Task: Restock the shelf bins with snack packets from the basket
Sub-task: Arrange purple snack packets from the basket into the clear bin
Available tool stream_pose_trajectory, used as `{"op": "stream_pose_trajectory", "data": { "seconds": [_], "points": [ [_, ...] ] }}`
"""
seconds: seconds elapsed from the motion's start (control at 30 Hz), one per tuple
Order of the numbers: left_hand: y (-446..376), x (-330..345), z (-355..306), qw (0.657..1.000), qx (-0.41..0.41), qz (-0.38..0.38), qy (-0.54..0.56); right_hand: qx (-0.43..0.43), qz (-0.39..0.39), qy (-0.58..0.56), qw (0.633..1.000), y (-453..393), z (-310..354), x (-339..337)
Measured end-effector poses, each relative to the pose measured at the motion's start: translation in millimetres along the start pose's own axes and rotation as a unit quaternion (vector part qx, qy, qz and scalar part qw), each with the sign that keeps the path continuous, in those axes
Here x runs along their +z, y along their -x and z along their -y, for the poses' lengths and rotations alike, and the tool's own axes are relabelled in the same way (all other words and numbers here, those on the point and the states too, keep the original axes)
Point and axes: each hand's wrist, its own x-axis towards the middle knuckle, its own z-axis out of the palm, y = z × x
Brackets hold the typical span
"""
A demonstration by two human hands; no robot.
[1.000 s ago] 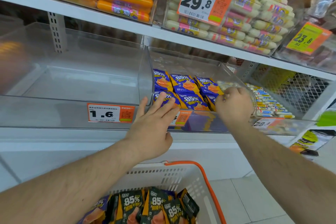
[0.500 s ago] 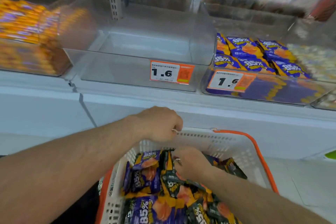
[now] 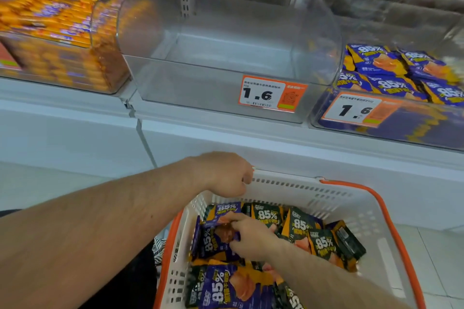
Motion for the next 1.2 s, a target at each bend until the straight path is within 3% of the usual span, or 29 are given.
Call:
{"op": "stream_pose_trajectory", "data": {
  "seconds": [0.2, 0.4, 0.5, 0.57, 0.63, 0.7, 0.77, 0.83, 0.97, 1.1, 1.2],
  "points": [
    [-9, 3, 5, 0.994, -0.044, -0.013, 0.095, 0.052, -0.177, -0.151, 0.971, 27, -4, -69],
    [-23, 13, -6, 0.947, -0.095, -0.029, 0.307, -0.020, -0.233, -0.178, 0.956, 95, 11, -158],
    [-23, 13, -15, 0.871, -0.153, 0.009, 0.467, -0.065, -0.243, -0.218, 0.943, 126, 22, -187],
    [-26, 12, -21, 0.800, -0.140, 0.023, 0.583, -0.086, -0.252, -0.235, 0.935, 142, 26, -198],
    [-30, 8, -30, 0.723, -0.116, -0.012, 0.681, -0.104, -0.264, -0.241, 0.928, 154, 27, -204],
    [-34, 1, -36, 0.676, -0.109, -0.074, 0.725, -0.108, -0.283, -0.239, 0.923, 164, 27, -208],
    [-33, -9, -44, 0.679, -0.100, -0.130, 0.715, -0.102, -0.304, -0.252, 0.913, 171, 21, -211],
    [-30, -20, -52, 0.717, -0.080, -0.170, 0.671, -0.084, -0.350, -0.241, 0.901, 173, 14, -207],
    [-27, -39, -69, 0.754, -0.005, -0.263, 0.603, -0.081, -0.500, -0.057, 0.861, 171, 11, -192],
    [-23, -55, -87, 0.748, 0.050, -0.301, 0.589, -0.049, -0.469, 0.091, 0.877, 172, 24, -182],
    [-20, -65, -99, 0.740, 0.069, -0.304, 0.596, -0.028, -0.514, 0.159, 0.842, 170, 29, -184]
  ]
}}
